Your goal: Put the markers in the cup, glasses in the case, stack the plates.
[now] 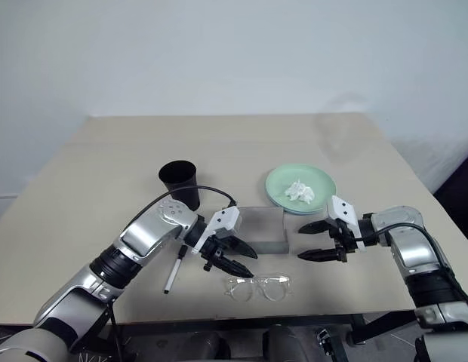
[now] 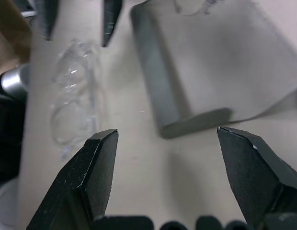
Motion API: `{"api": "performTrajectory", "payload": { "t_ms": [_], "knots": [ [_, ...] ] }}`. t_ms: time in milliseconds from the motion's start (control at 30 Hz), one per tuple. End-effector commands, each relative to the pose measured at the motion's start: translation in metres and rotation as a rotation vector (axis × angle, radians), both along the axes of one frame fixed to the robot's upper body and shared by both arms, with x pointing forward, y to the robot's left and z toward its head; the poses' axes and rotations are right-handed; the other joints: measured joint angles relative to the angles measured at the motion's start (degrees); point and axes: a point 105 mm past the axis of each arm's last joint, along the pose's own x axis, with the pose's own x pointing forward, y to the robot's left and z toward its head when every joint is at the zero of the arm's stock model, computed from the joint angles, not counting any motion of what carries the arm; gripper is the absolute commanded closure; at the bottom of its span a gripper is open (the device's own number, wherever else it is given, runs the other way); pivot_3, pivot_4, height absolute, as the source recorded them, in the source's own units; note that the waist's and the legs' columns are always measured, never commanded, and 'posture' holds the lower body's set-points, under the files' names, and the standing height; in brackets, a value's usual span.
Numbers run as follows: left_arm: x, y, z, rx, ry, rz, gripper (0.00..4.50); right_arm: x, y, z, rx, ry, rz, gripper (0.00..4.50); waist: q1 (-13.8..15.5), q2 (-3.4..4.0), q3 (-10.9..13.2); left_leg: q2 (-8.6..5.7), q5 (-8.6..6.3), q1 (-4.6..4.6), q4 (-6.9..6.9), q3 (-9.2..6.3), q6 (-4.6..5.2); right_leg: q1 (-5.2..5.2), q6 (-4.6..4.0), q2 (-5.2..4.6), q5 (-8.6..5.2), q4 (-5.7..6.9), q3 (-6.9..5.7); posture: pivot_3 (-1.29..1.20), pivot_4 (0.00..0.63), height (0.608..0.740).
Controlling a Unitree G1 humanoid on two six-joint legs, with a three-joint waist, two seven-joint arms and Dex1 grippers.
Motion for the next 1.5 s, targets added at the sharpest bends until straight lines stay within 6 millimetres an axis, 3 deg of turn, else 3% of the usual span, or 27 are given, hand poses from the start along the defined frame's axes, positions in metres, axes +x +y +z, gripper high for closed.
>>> {"api": "performTrajectory", "payload": {
  "t_ms": [33, 700, 933, 967, 1500],
  "knots": [
    [0.002, -0.005, 0.006, 0.004, -0.037, -0.051, 2.08, -0.006, 0.002, 0.016, 0.015, -0.050, 0.018, 0.92, -0.01, -0.01, 0.01, 0.00, -0.02, -0.01, 0.01, 0.00, 0.02, 0.00, 0.00, -0.01, 0.00, 0.00, 0.00, 0.00, 0.000, 0.740],
    [0.004, -0.017, -0.011, 0.062, -0.035, -0.119, 2.08, -0.012, 0.005, 0.009, 0.048, -0.066, -0.078, 0.92, 0.03, -0.06, 0.03, 0.01, -0.05, -0.04, 0.13, -0.01, 0.07, 0.03, 0.14, -0.03, -0.11, -0.04, -0.01, 0.00, 0.000, 0.740],
    [0.003, -0.021, -0.013, 0.060, -0.045, -0.127, 4.36, -0.010, 0.004, 0.007, 0.051, -0.073, -0.093, 0.90, 0.02, -0.06, 0.03, 0.01, -0.06, -0.05, 0.13, -0.01, 0.09, 0.03, 0.15, -0.03, -0.11, -0.05, -0.01, 0.00, 0.000, 0.740],
    [0.003, -0.020, -0.012, 0.060, -0.048, -0.128, 4.48, -0.009, 0.004, 0.006, 0.051, -0.074, -0.095, 0.90, 0.02, -0.06, 0.03, 0.01, -0.06, -0.05, 0.14, -0.01, 0.09, 0.04, 0.15, -0.04, -0.11, -0.06, -0.01, 0.00, 0.000, 0.740],
    [0.008, -0.018, -0.001, 0.015, -0.060, -0.095, 4.48, -0.001, 0.005, 0.005, 0.050, -0.099, -0.108, 0.90, 0.01, -0.06, 0.03, 0.01, -0.06, -0.05, 0.14, -0.01, 0.10, 0.04, 0.17, -0.03, -0.11, -0.05, -0.01, 0.00, 0.000, 0.740]
  ]
}}
